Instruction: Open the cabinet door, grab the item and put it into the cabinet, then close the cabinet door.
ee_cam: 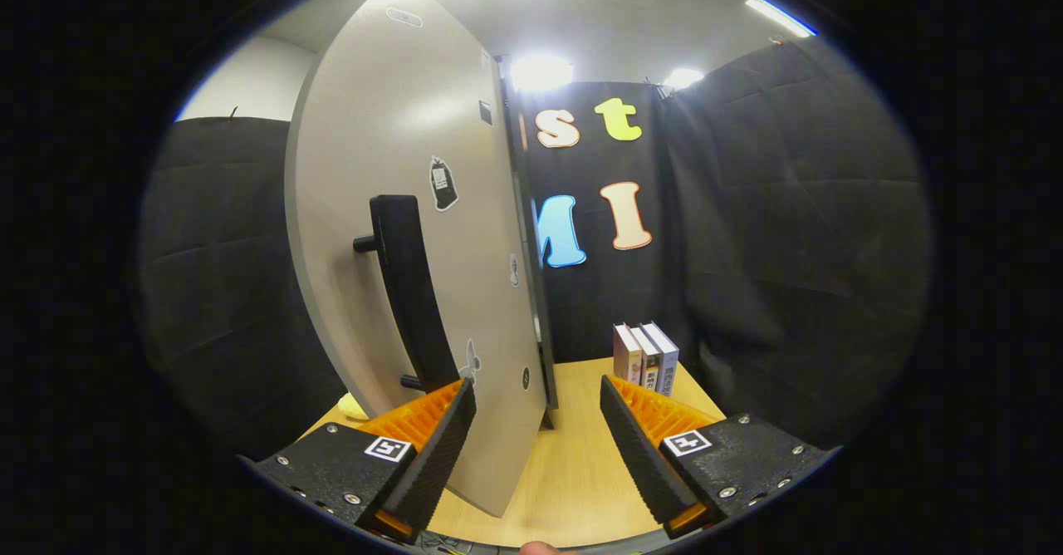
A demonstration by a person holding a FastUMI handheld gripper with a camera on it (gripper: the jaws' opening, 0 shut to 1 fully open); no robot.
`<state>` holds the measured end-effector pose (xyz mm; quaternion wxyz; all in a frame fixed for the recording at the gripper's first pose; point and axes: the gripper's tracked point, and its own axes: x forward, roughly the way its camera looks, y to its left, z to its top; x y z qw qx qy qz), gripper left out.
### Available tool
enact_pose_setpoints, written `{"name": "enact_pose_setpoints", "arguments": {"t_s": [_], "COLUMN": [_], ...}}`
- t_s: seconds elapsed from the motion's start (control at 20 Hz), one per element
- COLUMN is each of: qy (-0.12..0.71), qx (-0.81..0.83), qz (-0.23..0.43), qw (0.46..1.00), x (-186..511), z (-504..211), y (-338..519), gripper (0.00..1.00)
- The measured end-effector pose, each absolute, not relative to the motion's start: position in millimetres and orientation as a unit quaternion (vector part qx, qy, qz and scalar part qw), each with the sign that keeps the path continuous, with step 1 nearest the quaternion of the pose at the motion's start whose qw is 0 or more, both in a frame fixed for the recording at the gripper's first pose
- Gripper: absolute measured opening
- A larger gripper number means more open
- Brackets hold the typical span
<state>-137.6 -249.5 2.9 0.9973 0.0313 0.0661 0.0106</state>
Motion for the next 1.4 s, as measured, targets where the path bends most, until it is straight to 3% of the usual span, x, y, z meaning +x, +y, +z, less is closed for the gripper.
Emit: {"name": "enact_pose_setpoints", "arguments": {"t_s": [0.75, 1.4], "qy": [0.031, 0.033], "qx": [0.014, 0.041], "qz": [0.018, 0.026], "qw": [0.999, 0.998], "x": [-88.1, -89.9], "z": [-10.4, -14.8], "y": [-79.0, -60.8], "gripper": [0.95, 0.95]}}
